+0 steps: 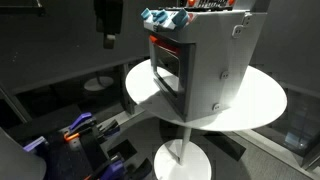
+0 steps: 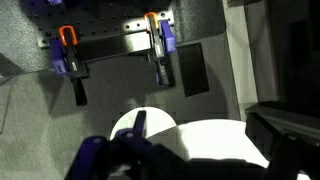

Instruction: Press the top button on the right side of the stove

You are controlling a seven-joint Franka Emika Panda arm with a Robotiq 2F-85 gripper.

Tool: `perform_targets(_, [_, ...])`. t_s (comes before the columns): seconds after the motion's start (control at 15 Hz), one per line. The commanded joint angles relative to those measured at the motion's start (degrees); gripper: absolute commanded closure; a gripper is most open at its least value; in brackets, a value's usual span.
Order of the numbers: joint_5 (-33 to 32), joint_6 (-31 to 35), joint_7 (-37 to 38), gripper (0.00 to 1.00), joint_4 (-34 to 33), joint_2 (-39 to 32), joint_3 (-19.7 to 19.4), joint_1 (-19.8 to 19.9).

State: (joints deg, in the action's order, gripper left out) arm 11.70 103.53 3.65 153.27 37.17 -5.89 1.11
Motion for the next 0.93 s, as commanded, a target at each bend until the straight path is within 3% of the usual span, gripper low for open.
perform_targets(0.0, [0.52,-0.2,-0.54,0.0,-0.09,-0.09,0.99,1.11])
perform_targets(0.4, [-0.11,0.62,0.09,0.0,-2.82,-0.33,1.68,1.46])
perform_targets(0.87, [-3.08,7.43,0.96,0.0,-10.59,-1.8,4.06,2.25])
